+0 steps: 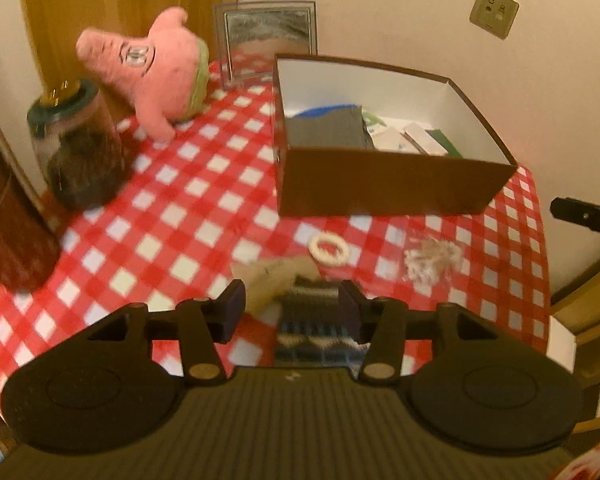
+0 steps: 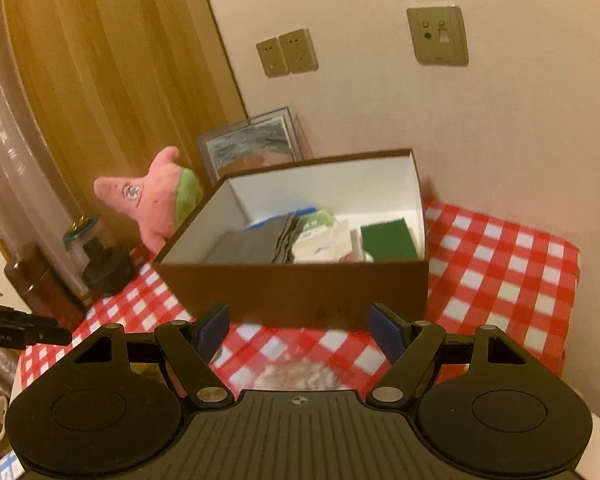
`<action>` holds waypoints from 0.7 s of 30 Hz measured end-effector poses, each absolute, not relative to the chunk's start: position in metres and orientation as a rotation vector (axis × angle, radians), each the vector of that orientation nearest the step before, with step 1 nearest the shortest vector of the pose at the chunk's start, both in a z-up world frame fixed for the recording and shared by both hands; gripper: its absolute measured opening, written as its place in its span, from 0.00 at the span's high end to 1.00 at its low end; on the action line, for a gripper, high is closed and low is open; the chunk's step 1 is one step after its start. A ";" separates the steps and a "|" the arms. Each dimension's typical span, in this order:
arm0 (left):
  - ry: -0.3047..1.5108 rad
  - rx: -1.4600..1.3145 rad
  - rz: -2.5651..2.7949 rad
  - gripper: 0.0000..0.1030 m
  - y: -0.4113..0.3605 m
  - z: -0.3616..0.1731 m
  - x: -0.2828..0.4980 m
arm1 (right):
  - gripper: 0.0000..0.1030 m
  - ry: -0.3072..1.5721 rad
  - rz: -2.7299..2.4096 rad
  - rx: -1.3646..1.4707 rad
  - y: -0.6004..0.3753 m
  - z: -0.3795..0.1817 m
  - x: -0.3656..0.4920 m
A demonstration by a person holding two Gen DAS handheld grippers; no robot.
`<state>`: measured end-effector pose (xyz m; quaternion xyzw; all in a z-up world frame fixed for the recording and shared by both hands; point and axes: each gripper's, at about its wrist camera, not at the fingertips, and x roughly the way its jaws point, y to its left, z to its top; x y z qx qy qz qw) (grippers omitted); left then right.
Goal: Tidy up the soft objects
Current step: 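Move both tools back toward the striped sock and cotton-swab bag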
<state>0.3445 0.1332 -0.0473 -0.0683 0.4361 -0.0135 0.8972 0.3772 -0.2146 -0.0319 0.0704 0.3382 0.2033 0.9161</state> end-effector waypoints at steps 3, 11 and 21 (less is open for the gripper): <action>0.916 -0.169 -0.020 0.53 0.132 -0.053 0.328 | 0.26 0.712 0.420 0.151 -0.212 -0.036 0.363; 0.962 -0.205 0.021 0.53 0.132 -0.070 0.298 | 0.26 0.778 0.406 0.146 -0.210 -0.058 0.333; 1.017 -0.218 0.053 0.53 0.121 -0.093 0.282 | 0.26 0.852 0.409 0.134 -0.199 -0.083 0.326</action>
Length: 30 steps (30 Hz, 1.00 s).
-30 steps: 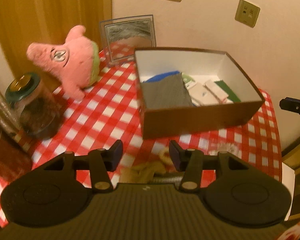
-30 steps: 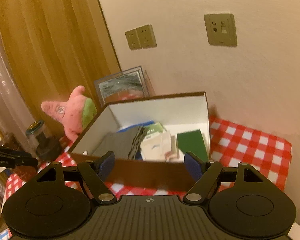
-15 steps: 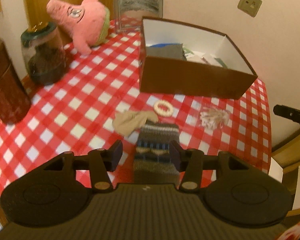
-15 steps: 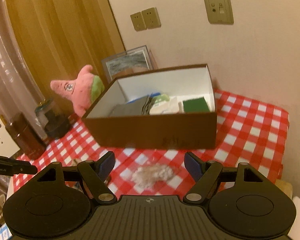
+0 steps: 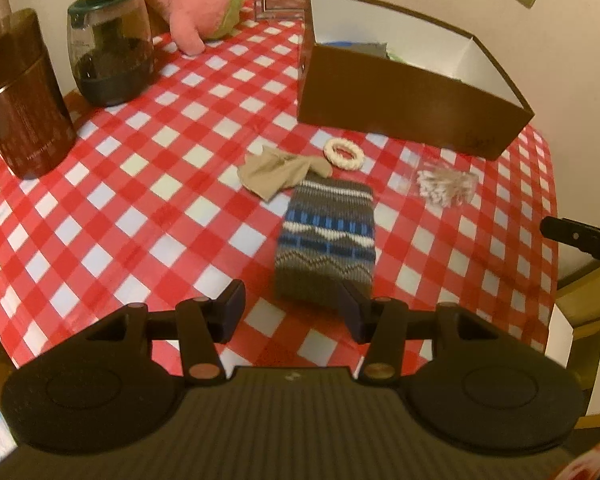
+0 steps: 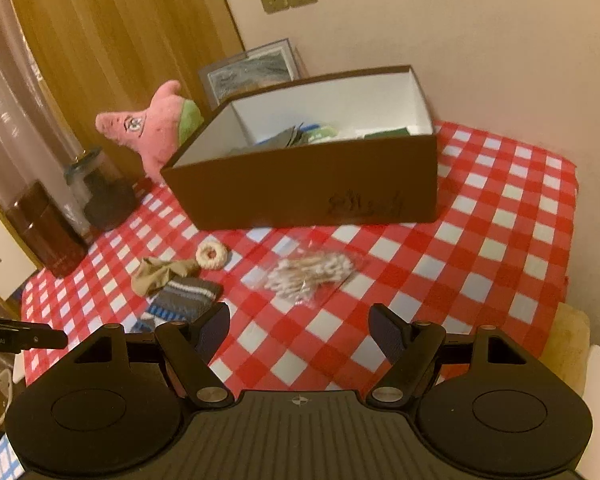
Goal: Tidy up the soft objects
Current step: 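Move both tools back toward the striped sock and cotton-swab bag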
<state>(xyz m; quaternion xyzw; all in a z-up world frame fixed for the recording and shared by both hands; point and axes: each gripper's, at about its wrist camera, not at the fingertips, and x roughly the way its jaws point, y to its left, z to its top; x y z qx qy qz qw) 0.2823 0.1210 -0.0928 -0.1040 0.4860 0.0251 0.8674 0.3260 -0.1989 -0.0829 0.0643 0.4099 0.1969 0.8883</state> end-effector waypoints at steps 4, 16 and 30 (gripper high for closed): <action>1.027 -0.220 0.049 0.53 0.117 -0.098 0.283 | 0.26 0.874 0.416 0.112 -0.193 -0.091 0.327; 1.019 -0.166 0.055 0.53 0.112 -0.109 0.307 | 0.26 0.917 0.377 0.156 -0.179 -0.118 0.356; 1.017 -0.135 0.090 0.50 0.129 -0.126 0.346 | 0.26 0.826 0.542 -0.073 -0.160 -0.139 0.414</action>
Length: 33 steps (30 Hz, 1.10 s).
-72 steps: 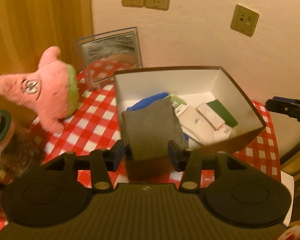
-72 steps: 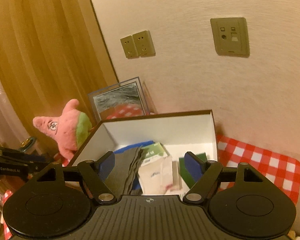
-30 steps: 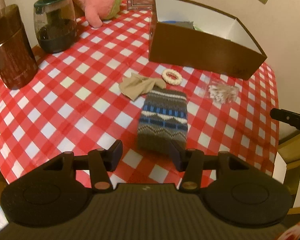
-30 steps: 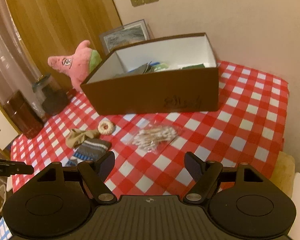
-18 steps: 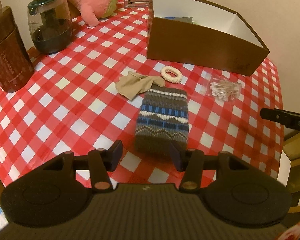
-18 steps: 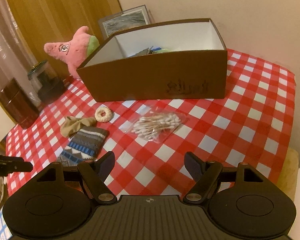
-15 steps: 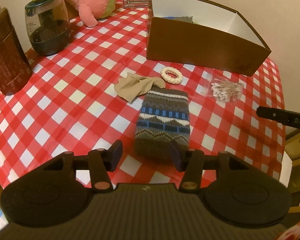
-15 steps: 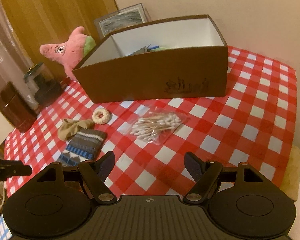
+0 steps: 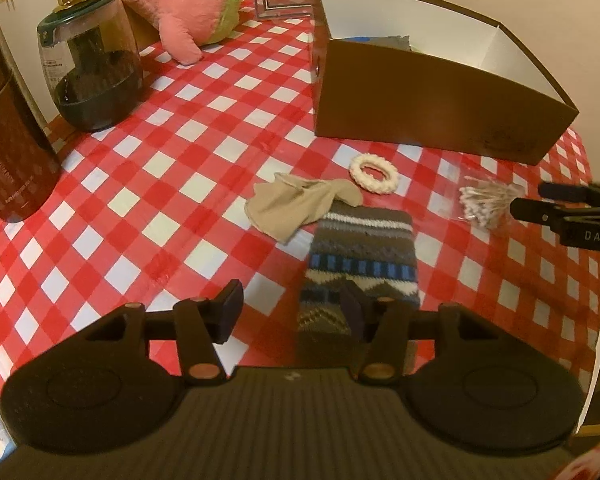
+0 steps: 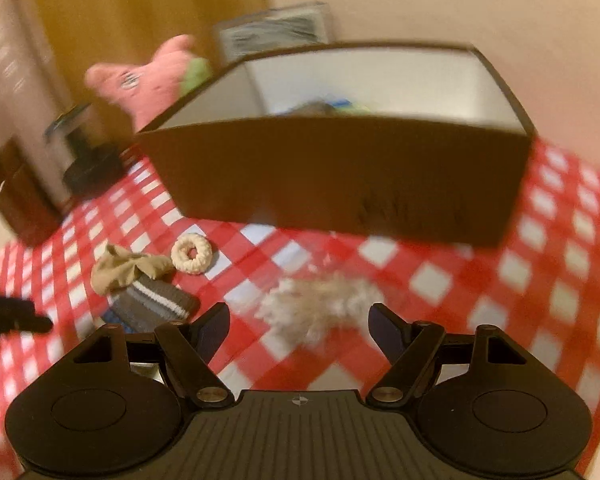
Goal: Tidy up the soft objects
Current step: 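Move both tools back toward the striped sock and cotton-swab bag, then grasp the beige sock with the left tool while the right tool grasps the cotton-swab bag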
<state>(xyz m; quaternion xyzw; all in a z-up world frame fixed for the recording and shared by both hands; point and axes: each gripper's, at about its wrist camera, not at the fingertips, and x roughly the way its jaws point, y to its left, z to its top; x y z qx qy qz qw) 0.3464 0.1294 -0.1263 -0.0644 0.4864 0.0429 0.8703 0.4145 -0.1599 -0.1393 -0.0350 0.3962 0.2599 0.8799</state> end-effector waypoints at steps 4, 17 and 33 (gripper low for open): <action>1.020 -0.132 0.091 0.49 0.133 -0.130 0.352 | 0.26 0.839 0.663 -0.225 -0.160 -0.147 0.433; 1.045 -0.135 0.076 0.48 0.137 -0.142 0.363 | 0.26 0.904 0.843 -0.506 -0.147 -0.182 0.461; 1.020 -0.098 0.051 0.48 0.139 -0.149 0.379 | 0.58 0.896 0.719 -0.348 -0.135 -0.179 0.447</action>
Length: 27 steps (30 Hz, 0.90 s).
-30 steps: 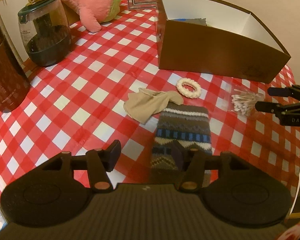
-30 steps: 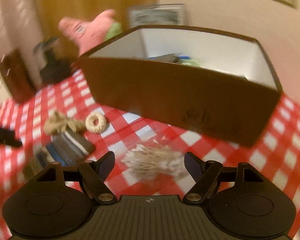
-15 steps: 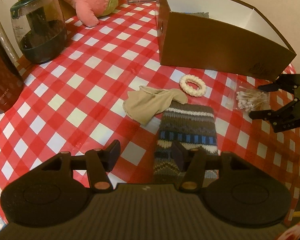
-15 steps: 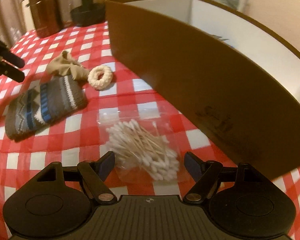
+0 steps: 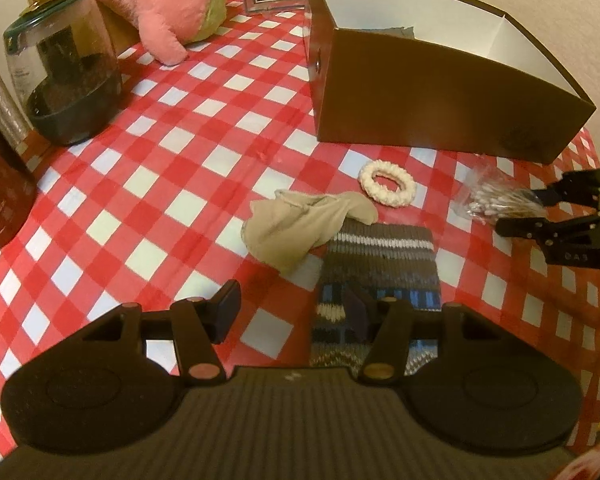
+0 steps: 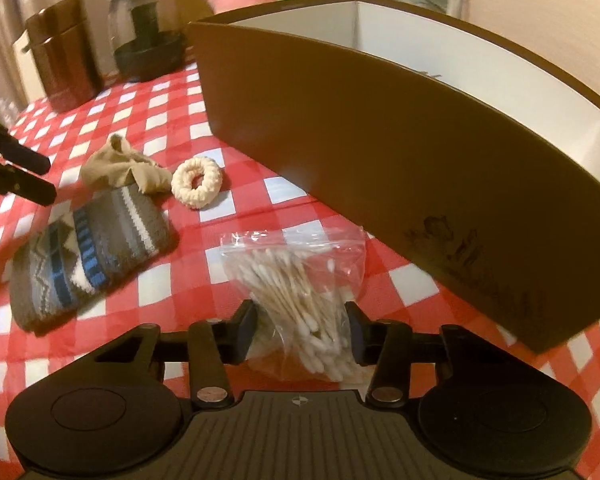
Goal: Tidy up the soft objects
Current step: 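Grasp the beige sock with the left tool while the right tool grasps the cotton-swab bag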
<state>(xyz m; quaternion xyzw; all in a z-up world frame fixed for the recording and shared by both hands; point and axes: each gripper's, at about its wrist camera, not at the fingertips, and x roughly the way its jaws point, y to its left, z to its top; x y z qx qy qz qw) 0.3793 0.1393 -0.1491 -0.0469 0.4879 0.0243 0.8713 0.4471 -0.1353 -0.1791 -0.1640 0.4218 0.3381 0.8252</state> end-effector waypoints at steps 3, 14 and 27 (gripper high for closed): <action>1.002 -0.068 0.030 0.48 0.141 -0.151 0.387 | 0.61 0.903 0.661 -0.293 -0.136 -0.177 0.440; 0.947 0.138 -0.128 0.47 0.141 -0.169 0.422 | 0.61 0.919 0.441 -0.127 -0.156 -0.173 0.422; 0.986 0.129 -0.165 0.73 0.148 -0.186 0.448 | 0.61 0.940 0.372 -0.022 -0.184 -0.168 0.416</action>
